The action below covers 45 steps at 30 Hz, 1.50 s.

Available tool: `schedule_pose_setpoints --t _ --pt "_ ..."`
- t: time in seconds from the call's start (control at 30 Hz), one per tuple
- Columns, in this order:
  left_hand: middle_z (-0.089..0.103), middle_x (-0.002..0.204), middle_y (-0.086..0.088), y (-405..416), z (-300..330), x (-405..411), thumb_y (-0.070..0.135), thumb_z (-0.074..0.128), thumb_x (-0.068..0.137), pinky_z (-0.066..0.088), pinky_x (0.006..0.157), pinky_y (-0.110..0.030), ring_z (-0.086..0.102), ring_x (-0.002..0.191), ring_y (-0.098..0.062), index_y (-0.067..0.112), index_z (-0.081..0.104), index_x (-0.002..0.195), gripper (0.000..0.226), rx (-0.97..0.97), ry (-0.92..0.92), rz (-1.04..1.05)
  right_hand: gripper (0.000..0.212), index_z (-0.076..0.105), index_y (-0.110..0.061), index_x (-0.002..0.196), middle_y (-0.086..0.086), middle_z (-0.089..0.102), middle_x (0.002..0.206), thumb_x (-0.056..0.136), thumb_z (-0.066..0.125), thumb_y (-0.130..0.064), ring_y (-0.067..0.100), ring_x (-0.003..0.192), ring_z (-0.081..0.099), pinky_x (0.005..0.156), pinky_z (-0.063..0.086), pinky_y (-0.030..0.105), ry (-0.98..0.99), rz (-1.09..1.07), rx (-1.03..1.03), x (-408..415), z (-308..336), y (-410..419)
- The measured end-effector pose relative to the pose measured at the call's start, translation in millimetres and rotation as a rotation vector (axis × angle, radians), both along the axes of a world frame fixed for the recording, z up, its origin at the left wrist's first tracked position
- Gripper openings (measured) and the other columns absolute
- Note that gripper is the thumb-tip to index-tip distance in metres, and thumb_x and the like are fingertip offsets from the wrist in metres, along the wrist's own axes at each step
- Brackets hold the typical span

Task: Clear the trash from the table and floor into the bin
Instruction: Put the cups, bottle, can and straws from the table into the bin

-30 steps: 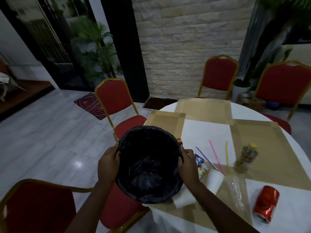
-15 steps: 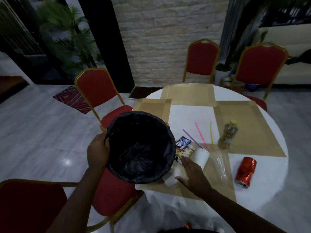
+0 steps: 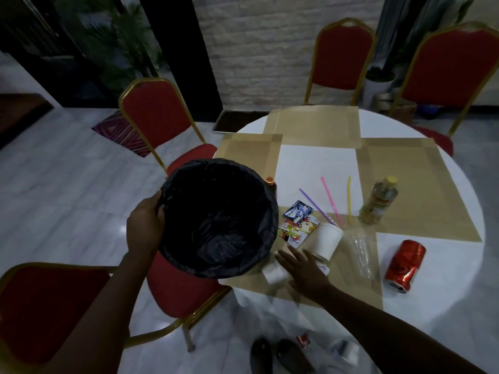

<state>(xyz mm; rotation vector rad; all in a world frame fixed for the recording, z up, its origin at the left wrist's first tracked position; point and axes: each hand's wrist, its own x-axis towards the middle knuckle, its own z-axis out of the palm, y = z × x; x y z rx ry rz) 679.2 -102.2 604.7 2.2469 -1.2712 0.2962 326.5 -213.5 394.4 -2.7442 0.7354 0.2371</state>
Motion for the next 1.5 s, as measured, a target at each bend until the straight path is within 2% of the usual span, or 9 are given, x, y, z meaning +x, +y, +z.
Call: schedule_pose_setpoints --t 0.27,0.43,0.57,0.7,0.87,1.1,1.23,1.37,1.5 --pt "0.068 0.094 -0.021 -8.7 10.7 -8.3 -0.002 0.059 0.088 0.04 0.067 -0.026 0.063 0.079 -0.031 0.008 0.063 0.121 0.035 -0.016 -0.008 -0.003 0.073 0.059 -0.017 0.122 0.005 0.064 0.12 0.054 0.084 -0.021 0.026 0.113 0.059 0.091 0.047 0.044 -0.132 0.0 -0.024 -4.1 2.7 -4.3" --pt "0.068 0.095 -0.022 -13.6 13.1 -8.9 -0.003 0.06 0.087 0.04 0.069 -0.026 0.064 0.081 -0.033 0.007 0.064 0.12 0.035 -0.021 -0.03 -0.034 0.044 0.066 -0.01 0.104 0.007 0.068 0.096 0.063 0.08 -0.017 0.023 0.082 0.065 0.072 0.055 0.034 -0.3 -0.059 -0.038 -10.0 21.1 -5.0" --pt "0.067 0.091 -0.022 -12.6 12.3 -9.7 -0.003 0.059 0.087 0.04 0.067 -0.026 0.062 0.078 -0.033 0.007 0.065 0.117 0.032 -0.032 -0.026 -0.027 0.042 0.068 -0.008 0.097 0.009 0.067 0.09 0.059 0.084 -0.017 0.023 0.074 0.066 0.062 0.054 0.03 -0.275 -0.029 -0.077 -21.6 33.1 -3.7" --pt "0.067 0.088 -0.018 -11.7 9.6 -8.6 0.001 0.056 0.089 0.04 0.063 -0.027 0.061 0.075 -0.029 0.01 0.065 0.117 0.031 -0.023 -0.035 -0.029 0.062 0.064 -0.013 0.115 0.008 0.068 0.107 0.057 0.085 -0.02 0.022 0.092 0.067 0.072 0.057 0.037 -0.224 -0.015 -0.092 -24.2 20.4 4.7" --pt "0.066 0.087 -0.016 -10.4 7.0 -6.8 0.002 0.055 0.09 0.04 0.062 -0.026 0.061 0.075 -0.027 0.011 0.065 0.117 0.03 -0.02 -0.021 -0.033 0.061 0.054 -0.021 0.128 0.009 0.066 0.114 0.071 0.076 -0.019 0.026 0.097 0.065 0.078 0.055 0.043 -0.167 -0.053 -0.057 -19.1 17.6 15.1" --pt "0.064 0.082 -0.01 -13.7 3.5 -1.3 0.005 0.054 0.09 0.041 0.058 -0.027 0.057 0.071 -0.02 0.013 0.065 0.117 0.03 -0.008 -0.005 -0.033 0.087 0.039 -0.021 0.138 0.011 0.059 0.127 0.062 0.08 -0.011 0.029 0.113 0.055 0.09 0.048 0.047 -0.355 -0.299 -0.071 -38.6 41.0 7.7" --pt "0.064 0.079 -0.011 -14.7 2.2 1.4 0.004 0.056 0.089 0.039 0.056 -0.026 0.057 0.069 -0.02 0.012 0.066 0.114 0.028 -0.015 -0.004 -0.037 0.074 0.04 -0.017 0.138 0.015 0.055 0.13 0.07 0.068 -0.015 0.033 0.117 0.051 0.096 0.039 0.046 -0.513 -0.479 -0.143 -56.4 81.2 -11.9" --pt "0.066 0.085 -0.011 -16.5 1.4 -1.7 0.004 0.057 0.089 0.042 0.059 -0.027 0.06 0.073 -0.021 0.013 0.066 0.117 0.031 -0.03 0.023 -0.049 0.066 0.039 -0.014 0.139 0.014 0.049 0.136 0.08 0.065 -0.013 0.03 0.124 0.045 0.101 0.036 0.045 -0.728 -0.369 -0.266 -19.0 141.6 -24.9" --pt "0.068 0.091 -0.013 -15.4 5.7 -11.8 0.0 0.059 0.087 0.047 0.064 -0.028 0.063 0.078 -0.025 0.013 0.065 0.119 0.035 -0.075 0.044 -0.061 0.064 0.04 -0.016 0.141 0.008 0.047 0.138 0.082 0.066 -0.011 0.024 0.125 0.043 0.103 0.034 0.037 -0.818 -0.178 -0.209 40.9 180.6 -20.3"
